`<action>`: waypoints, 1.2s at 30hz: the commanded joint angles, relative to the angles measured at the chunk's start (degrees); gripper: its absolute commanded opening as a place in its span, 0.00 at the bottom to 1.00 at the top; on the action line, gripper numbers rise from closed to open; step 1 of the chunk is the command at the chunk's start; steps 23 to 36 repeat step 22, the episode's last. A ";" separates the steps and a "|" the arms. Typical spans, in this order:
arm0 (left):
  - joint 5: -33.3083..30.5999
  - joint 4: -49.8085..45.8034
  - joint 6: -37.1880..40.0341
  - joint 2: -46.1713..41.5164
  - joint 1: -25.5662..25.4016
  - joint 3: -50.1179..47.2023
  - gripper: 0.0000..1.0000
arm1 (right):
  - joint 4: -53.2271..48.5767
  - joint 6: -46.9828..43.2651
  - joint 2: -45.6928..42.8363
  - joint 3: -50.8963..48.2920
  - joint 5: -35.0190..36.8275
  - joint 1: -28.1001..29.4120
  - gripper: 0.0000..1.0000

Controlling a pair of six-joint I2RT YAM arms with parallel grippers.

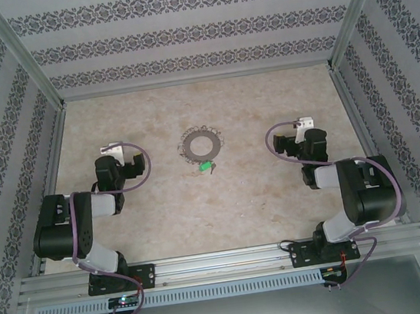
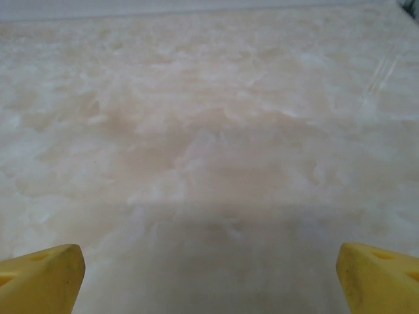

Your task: Put the keys on the keyring

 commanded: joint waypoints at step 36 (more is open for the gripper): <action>1.10 5.12 1.23 0.88 0.72 -1.06 1.00 | 3.20 -1.49 -0.52 1.02 -0.32 0.56 0.98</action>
